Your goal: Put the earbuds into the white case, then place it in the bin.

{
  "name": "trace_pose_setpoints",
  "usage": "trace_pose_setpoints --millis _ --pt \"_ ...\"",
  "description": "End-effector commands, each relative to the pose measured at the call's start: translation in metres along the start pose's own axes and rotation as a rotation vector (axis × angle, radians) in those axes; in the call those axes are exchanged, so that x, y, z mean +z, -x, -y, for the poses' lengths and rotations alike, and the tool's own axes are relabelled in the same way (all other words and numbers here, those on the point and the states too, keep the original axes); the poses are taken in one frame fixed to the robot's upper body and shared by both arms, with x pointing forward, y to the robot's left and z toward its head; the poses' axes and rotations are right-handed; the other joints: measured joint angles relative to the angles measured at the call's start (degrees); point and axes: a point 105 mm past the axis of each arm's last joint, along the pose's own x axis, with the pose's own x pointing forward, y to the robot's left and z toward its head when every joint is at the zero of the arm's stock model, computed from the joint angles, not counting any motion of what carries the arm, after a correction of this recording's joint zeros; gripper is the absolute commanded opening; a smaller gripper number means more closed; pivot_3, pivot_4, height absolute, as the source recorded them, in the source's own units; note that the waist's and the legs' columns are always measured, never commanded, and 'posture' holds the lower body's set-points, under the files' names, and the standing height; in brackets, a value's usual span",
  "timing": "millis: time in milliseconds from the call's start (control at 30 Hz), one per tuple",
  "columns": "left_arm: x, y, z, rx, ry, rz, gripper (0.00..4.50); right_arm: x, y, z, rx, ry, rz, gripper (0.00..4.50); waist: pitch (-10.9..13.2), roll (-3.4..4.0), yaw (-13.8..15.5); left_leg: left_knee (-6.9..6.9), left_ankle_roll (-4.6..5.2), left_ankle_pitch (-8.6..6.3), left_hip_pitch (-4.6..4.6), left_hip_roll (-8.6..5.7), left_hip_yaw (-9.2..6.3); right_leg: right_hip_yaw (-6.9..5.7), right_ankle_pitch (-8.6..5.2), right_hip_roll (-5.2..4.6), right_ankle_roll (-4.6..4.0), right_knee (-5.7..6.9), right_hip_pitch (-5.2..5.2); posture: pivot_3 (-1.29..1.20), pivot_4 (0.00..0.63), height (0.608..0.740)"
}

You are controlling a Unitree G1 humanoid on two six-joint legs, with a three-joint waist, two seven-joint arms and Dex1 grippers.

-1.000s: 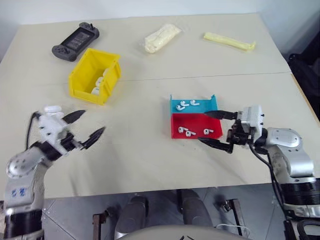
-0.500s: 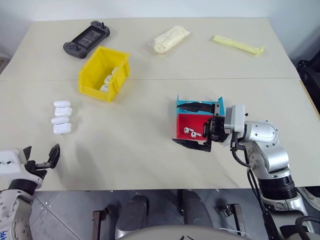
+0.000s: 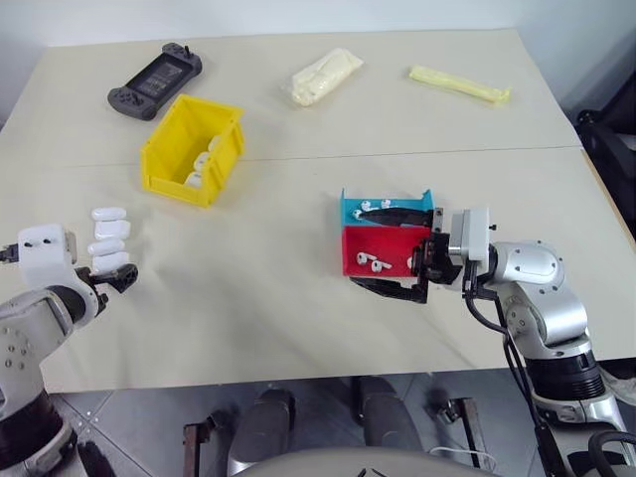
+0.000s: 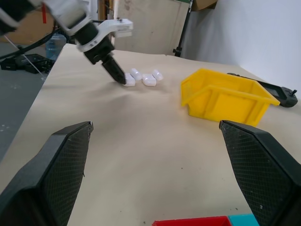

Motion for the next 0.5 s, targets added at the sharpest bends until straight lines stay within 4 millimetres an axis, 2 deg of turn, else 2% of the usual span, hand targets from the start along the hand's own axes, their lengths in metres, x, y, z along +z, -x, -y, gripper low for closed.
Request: trace_pose_setpoints --millis 33,500 --pt "0.000 -0.002 -0.012 0.054 -0.004 -0.036 4.47 0.011 0.001 -0.001 -0.008 0.031 0.021 4.50 0.00 0.00 -0.03 0.00 -0.02 -0.01 0.00 0.00 0.00 0.00 0.00 0.01 -0.01 0.00 -0.01 0.00 0.150 0.740" --pt "0.010 -0.027 -0.007 -0.009 -0.006 -0.103 4.47 0.010 -0.003 -0.008 -0.061 0.028 0.029 4.50 0.00 0.00 0.32 0.04 -0.07 0.03 -0.02 0.00 0.00 -0.03 -0.01 -0.07 -0.02 0.03 0.00 0.00 0.150 0.740"
